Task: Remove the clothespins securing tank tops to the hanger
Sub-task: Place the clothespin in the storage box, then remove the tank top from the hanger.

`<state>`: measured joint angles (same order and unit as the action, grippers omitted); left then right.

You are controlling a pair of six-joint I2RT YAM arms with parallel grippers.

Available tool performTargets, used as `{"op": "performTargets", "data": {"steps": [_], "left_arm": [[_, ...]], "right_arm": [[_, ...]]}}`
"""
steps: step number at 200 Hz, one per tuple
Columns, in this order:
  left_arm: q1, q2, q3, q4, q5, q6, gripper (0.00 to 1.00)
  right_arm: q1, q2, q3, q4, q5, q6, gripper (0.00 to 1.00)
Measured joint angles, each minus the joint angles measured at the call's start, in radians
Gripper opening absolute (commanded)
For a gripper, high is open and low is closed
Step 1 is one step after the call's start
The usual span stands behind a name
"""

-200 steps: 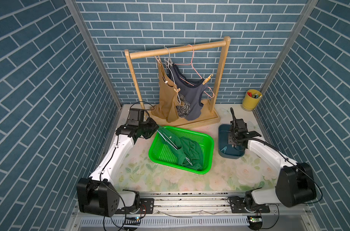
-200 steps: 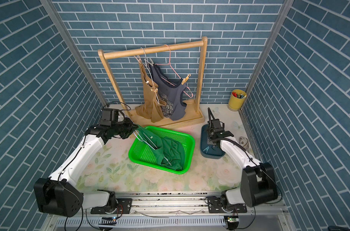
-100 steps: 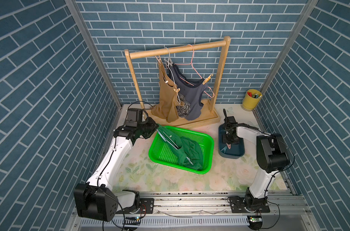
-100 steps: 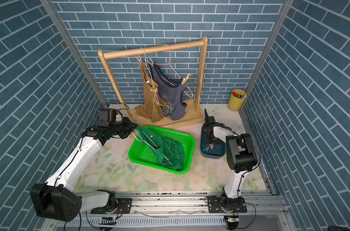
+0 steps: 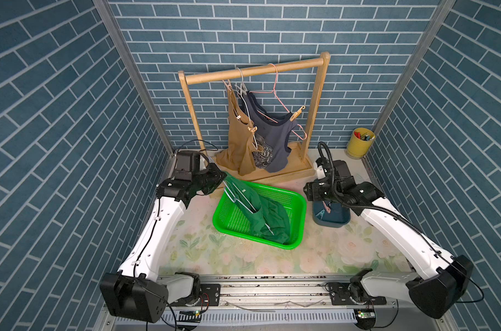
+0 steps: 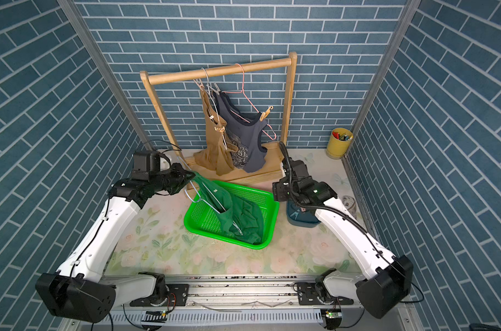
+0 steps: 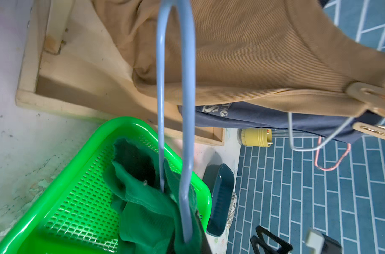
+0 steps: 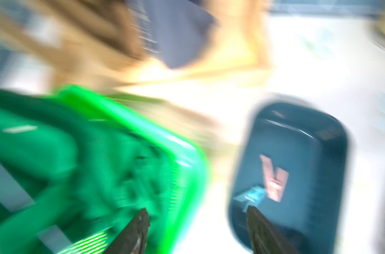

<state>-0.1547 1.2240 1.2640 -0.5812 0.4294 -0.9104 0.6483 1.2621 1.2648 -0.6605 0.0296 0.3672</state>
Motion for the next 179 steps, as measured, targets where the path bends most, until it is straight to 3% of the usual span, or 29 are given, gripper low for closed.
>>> {"op": "performTargets", "data": {"steps": [20, 80, 146, 179], "left_arm": [[-0.007, -0.025, -0.011, 0.034, 0.000, 0.030, 0.00], [-0.057, -0.066, -0.019, 0.118, 0.015, 0.147, 0.00], [-0.089, -0.069, 0.048, 0.183, 0.044, 0.277, 0.00], [-0.093, -0.071, 0.048, 0.198, 0.031, 0.324, 0.00]], "right_arm": [[0.093, 0.052, 0.022, 0.085, -0.064, 0.039, 0.71], [0.243, 0.459, 0.219, 0.235, -0.192, 0.105, 0.70], [0.304, 0.475, 0.213, 0.330, -0.197, 0.135, 0.69], [0.328, 0.457, 0.158, 0.318, -0.140, 0.144, 0.68]]}}
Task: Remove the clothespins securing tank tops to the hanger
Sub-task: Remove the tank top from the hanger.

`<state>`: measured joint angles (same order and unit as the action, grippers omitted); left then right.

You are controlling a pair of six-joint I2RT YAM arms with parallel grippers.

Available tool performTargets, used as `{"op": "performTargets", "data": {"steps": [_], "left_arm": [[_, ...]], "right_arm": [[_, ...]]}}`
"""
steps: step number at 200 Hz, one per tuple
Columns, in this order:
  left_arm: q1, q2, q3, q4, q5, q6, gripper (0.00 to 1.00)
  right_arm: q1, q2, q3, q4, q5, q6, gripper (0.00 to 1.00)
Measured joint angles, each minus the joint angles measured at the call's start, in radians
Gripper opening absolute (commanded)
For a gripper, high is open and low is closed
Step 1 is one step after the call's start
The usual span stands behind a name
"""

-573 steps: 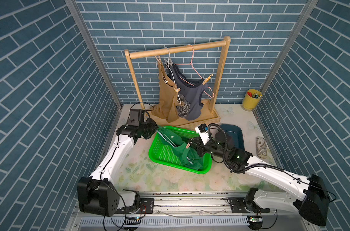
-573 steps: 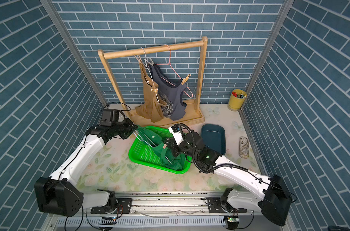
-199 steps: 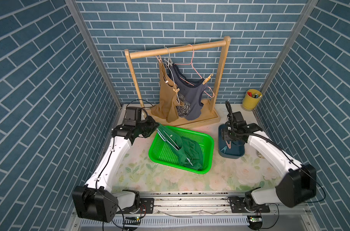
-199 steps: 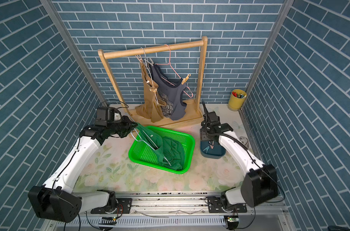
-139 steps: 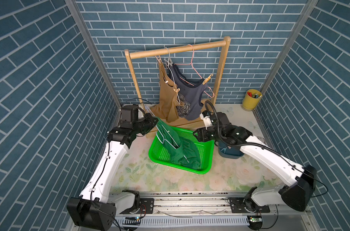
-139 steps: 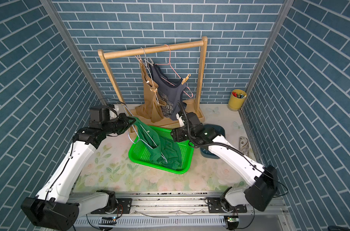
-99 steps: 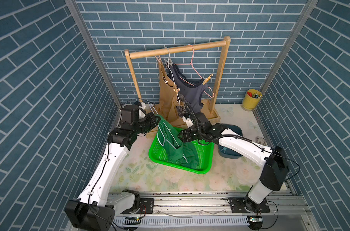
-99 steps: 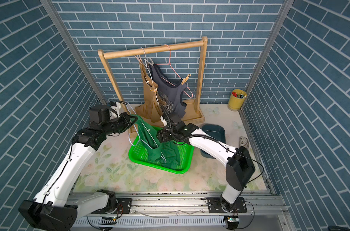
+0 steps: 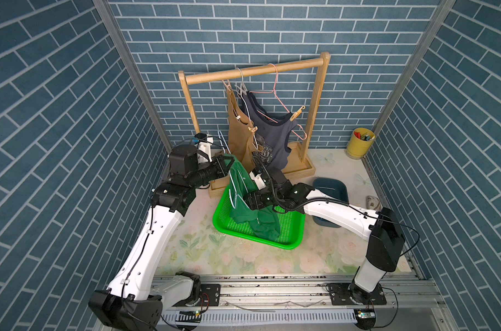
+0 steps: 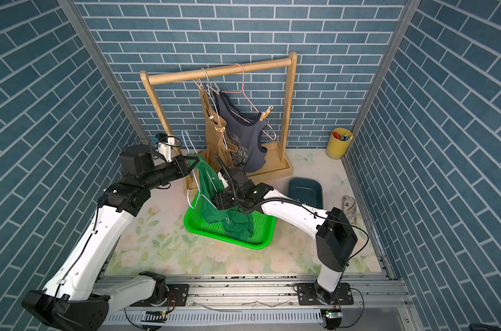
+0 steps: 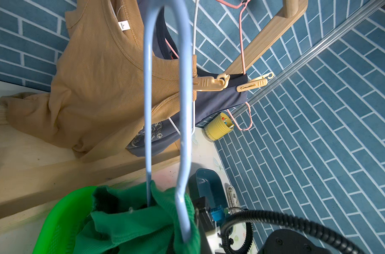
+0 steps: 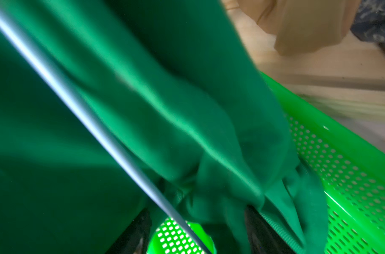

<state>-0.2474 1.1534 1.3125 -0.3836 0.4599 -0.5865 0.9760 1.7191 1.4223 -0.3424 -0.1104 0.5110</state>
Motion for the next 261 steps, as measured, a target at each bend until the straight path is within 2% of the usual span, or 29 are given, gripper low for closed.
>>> {"op": "performTargets", "data": {"steps": [44, 88, 108, 142, 170, 196, 261], "left_arm": [[-0.018, -0.013, 0.019, -0.015, -0.050, 0.081, 0.00], [-0.036, -0.031, 0.029, -0.014, -0.077, 0.106, 0.00], [-0.046, -0.039, 0.029, -0.014, -0.083, 0.105, 0.00], [-0.050, -0.059, 0.028, -0.014, -0.105, 0.100, 0.00], [-0.051, -0.082, 0.017, -0.013, -0.135, 0.071, 0.00], [-0.051, -0.110, 0.001, -0.024, -0.182, 0.045, 0.00], [-0.052, -0.155, -0.006, -0.135, -0.287, -0.031, 0.00]], "right_arm": [[0.061, -0.092, -0.104, -0.043, 0.119, 0.017, 0.67], [0.085, -0.097, -0.171, -0.032, 0.167, 0.039, 0.65], [0.087, -0.079, -0.174, -0.019, 0.175, 0.045, 0.57], [0.099, -0.068, -0.188, 0.019, 0.190, 0.064, 0.27], [0.104, -0.068, -0.234, 0.080, 0.205, 0.083, 0.11], [0.106, -0.069, -0.294, 0.150, 0.206, 0.095, 0.07], [0.117, -0.143, -0.463, 0.335, 0.211, 0.101, 0.06]]}}
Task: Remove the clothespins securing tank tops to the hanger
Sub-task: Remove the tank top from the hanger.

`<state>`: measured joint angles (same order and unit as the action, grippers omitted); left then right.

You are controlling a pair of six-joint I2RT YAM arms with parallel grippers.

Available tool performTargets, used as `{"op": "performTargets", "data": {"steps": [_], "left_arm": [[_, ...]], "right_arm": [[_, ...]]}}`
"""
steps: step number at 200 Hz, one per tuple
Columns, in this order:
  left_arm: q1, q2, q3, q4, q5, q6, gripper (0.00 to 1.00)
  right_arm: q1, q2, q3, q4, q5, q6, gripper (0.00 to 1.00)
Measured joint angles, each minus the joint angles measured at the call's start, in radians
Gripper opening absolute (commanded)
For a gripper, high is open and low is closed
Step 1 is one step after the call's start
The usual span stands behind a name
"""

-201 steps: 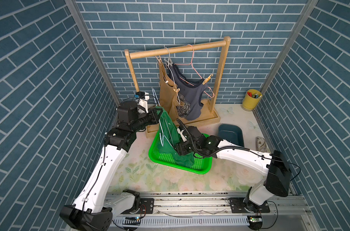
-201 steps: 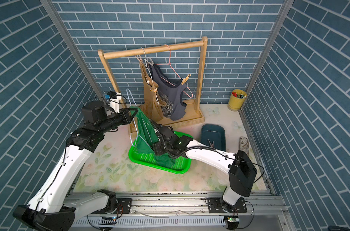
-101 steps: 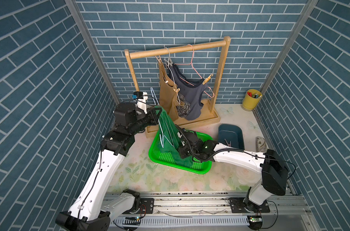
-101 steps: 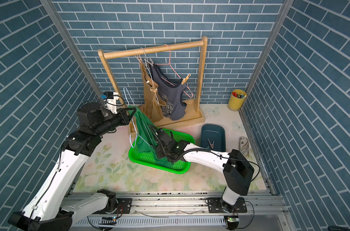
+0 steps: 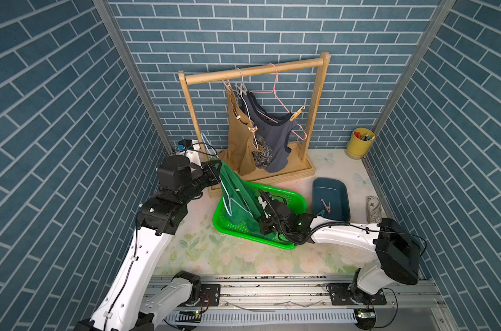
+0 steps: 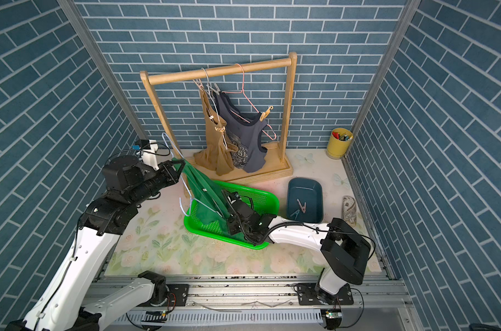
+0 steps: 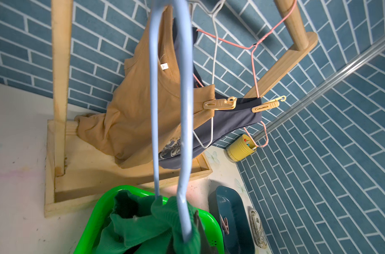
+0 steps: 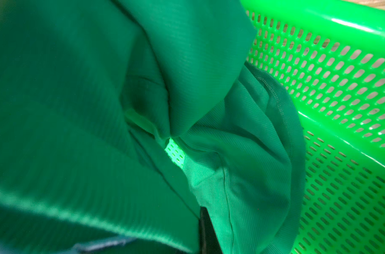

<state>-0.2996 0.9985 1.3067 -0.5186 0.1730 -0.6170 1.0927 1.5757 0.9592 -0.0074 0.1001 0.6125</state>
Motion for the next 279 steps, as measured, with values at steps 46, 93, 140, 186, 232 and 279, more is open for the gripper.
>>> {"op": "performTargets", "data": {"steps": [46, 93, 140, 186, 232, 279], "left_arm": [[0.002, 0.000, 0.003, -0.057, 0.000, -0.110, 0.00], [0.041, -0.002, -0.026, -0.057, 0.042, -0.208, 0.00], [0.059, -0.025, -0.038, -0.061, 0.083, -0.251, 0.00], [0.081, -0.011, -0.021, -0.167, 0.108, -0.204, 0.00], [0.095, 0.008, -0.065, -0.131, 0.219, -0.226, 0.00], [0.097, 0.066, -0.145, -0.046, 0.304, -0.293, 0.00]], "right_arm": [[-0.003, -0.007, -0.078, 0.129, -0.044, -0.011, 0.05], [-0.012, -0.002, -0.116, 0.236, -0.100, -0.019, 0.05], [-0.060, 0.005, -0.154, 0.296, -0.160, -0.038, 0.04], [-0.145, -0.004, -0.202, 0.314, -0.250, -0.045, 0.04], [-0.186, 0.009, -0.185, 0.292, -0.327, -0.066, 0.04], [-0.216, 0.124, -0.051, 0.201, -0.348, -0.095, 0.14]]}}
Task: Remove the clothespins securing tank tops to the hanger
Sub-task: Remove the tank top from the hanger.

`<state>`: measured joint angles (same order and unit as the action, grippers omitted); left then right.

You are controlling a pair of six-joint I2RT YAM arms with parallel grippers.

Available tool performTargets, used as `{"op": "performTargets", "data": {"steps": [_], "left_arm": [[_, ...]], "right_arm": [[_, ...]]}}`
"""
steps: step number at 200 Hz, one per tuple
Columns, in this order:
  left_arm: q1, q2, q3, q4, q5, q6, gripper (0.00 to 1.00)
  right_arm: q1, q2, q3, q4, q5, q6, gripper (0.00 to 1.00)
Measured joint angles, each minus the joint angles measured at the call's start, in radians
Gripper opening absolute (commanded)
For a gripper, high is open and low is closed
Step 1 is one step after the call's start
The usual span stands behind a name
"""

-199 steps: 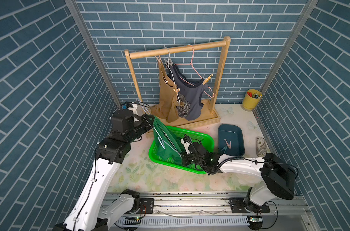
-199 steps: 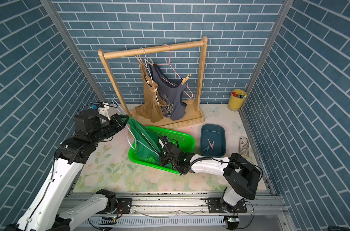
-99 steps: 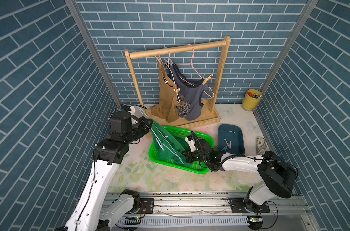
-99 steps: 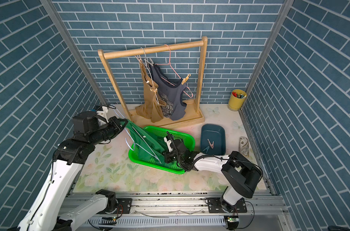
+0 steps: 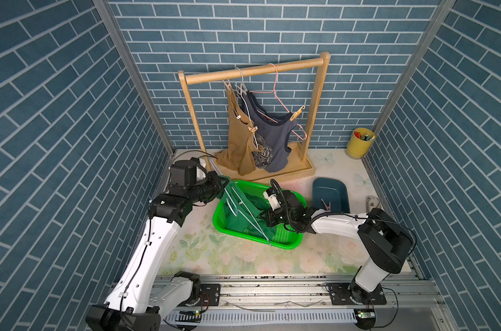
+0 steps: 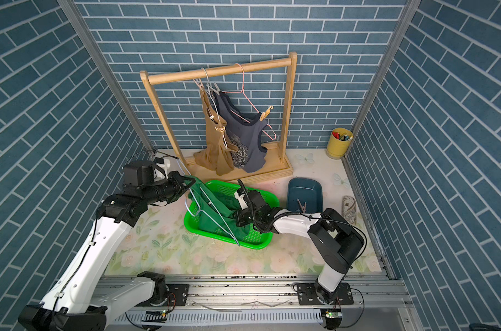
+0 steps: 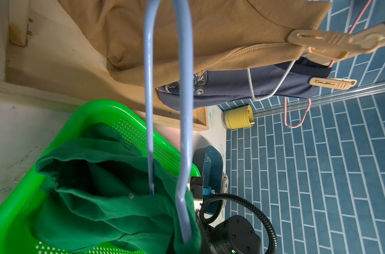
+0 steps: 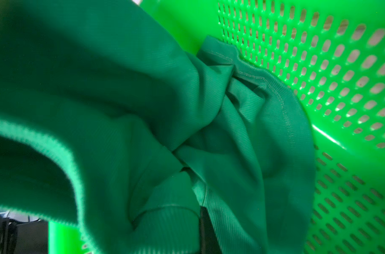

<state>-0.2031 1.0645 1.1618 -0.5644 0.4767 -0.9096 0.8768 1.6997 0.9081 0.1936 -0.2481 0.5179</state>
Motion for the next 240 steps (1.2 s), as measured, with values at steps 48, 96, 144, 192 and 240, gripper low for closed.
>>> {"op": "performTargets", "data": {"steps": [48, 96, 144, 192, 240], "left_arm": [[0.005, 0.021, -0.016, 0.040, 0.020, -0.015, 0.00], [0.026, 0.085, -0.061, 0.070, 0.027, -0.026, 0.00], [0.029, 0.108, -0.083, 0.121, 0.050, -0.056, 0.00], [0.029, 0.126, -0.119, 0.177, 0.080, -0.102, 0.00], [0.029, 0.126, -0.122, 0.194, 0.109, -0.128, 0.00]], "right_arm": [[-0.020, -0.001, 0.003, -0.117, -0.018, -0.022, 0.64], [-0.017, -0.285, 0.005, -0.399, -0.003, -0.046, 0.67], [0.062, -0.519, 0.040, -0.546, 0.004, -0.055, 0.67], [0.171, -0.404, 0.084, -0.558, 0.006, -0.070, 0.63], [0.175, -0.328, 0.084, -0.573, 0.080, -0.085, 0.41]]}}
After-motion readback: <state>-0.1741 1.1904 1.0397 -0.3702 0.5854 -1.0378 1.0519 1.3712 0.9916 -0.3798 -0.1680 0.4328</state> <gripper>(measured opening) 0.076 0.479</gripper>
